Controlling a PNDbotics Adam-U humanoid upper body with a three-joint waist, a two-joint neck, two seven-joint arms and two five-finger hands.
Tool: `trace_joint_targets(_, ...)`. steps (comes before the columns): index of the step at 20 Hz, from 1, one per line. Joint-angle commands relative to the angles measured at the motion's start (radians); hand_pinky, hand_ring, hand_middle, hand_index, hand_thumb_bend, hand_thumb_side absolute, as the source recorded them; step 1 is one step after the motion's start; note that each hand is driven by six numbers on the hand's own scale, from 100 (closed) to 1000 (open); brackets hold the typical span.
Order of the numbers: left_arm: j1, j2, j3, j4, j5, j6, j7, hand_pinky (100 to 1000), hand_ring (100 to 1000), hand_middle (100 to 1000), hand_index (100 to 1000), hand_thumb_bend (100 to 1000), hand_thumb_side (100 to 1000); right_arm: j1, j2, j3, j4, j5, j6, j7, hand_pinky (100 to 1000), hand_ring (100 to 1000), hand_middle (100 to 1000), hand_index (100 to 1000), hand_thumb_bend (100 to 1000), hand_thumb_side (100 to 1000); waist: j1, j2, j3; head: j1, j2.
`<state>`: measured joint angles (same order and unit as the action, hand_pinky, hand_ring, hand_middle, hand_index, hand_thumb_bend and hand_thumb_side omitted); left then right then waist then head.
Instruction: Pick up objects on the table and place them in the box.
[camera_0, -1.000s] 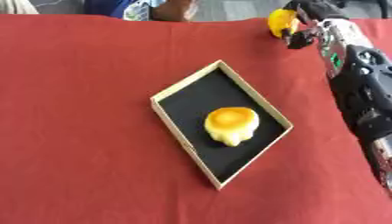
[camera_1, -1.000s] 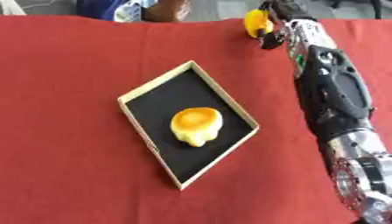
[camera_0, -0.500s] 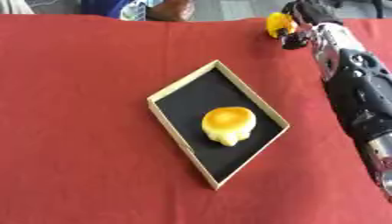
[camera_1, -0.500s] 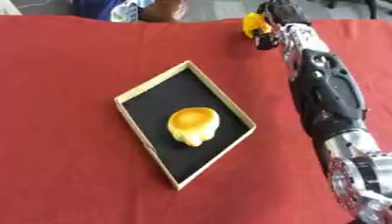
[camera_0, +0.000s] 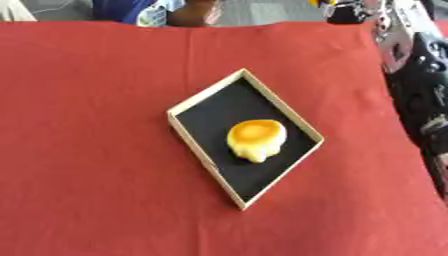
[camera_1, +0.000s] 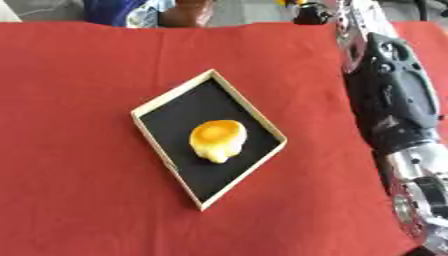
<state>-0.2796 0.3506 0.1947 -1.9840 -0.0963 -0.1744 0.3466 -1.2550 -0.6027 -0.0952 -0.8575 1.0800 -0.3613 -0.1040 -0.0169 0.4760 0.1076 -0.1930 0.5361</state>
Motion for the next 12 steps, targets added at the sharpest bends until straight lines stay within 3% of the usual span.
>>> trace_joint_targets(1, 0.001, 0.025, 0.007, -0.016, -0.001, 0.000, 0.008, 877, 842, 662, 785, 100, 676, 0.023, -0.073, 0.084, -0.165, -0.193, -0.101, 0.041, 763, 706, 401, 596, 100, 125, 0.005, -0.045, -0.005, 0.017, 0.019)
trace_joint_targets(7, 0.003, 0.026, 0.003, -0.016, -0.002, -0.003, 0.011, 876, 842, 663, 786, 100, 674, 0.150, -0.108, 0.251, -0.453, -0.564, -0.162, 0.243, 770, 722, 405, 601, 100, 100, 0.005, -0.085, -0.011, 0.048, 0.063)
trace_joint_targets(12, -0.001, 0.023, -0.001, -0.016, 0.001, -0.003, 0.009, 876, 841, 665, 787, 100, 673, 0.224, -0.091, 0.357, -0.583, -0.676, -0.175, 0.391, 783, 740, 414, 612, 100, 100, 0.000, -0.114, -0.010, 0.061, 0.087)
